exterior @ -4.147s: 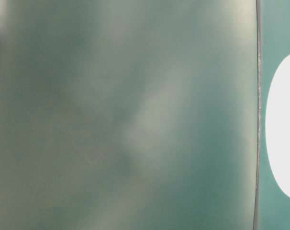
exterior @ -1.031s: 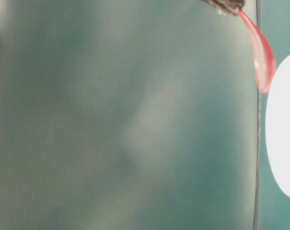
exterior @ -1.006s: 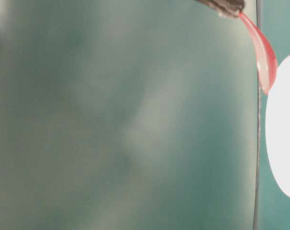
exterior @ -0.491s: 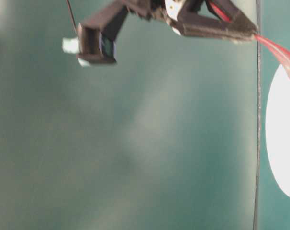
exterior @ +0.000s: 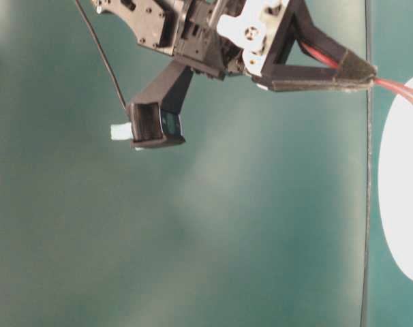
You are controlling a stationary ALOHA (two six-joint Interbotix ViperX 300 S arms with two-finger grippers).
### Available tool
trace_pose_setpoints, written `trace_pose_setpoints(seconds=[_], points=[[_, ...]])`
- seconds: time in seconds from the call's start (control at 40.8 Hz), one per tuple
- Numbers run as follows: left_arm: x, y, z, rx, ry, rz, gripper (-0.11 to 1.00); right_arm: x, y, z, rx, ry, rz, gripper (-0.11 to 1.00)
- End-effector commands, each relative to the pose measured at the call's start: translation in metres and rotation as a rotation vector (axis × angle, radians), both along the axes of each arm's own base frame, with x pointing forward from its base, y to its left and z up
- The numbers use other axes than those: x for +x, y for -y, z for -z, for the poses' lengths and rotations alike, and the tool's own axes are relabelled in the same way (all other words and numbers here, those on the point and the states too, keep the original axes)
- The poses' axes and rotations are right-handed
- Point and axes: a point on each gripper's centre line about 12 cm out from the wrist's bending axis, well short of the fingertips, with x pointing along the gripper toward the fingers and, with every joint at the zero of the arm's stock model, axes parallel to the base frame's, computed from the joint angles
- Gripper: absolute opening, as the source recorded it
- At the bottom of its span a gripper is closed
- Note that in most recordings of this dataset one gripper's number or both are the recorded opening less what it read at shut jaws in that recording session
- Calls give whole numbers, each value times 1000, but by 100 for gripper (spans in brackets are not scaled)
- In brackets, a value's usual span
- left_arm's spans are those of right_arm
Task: Scoop the yellow hexagonal prism block from the bowl with a spoon using the right arm.
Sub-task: 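Lower the spoon bowl into the white bowl beside the yellow block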
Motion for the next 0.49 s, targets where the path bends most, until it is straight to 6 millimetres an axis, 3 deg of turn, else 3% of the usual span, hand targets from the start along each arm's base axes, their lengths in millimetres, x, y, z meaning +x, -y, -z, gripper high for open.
trace_pose_setpoints(seconds=[0.0,0.466], points=[[2,0,-10,3,29,-1,-1,6,1,-13,1,16,-6,22],[2,0,-11,3,34,-1,-1,18,3,-8,5,-18,-29,22]])
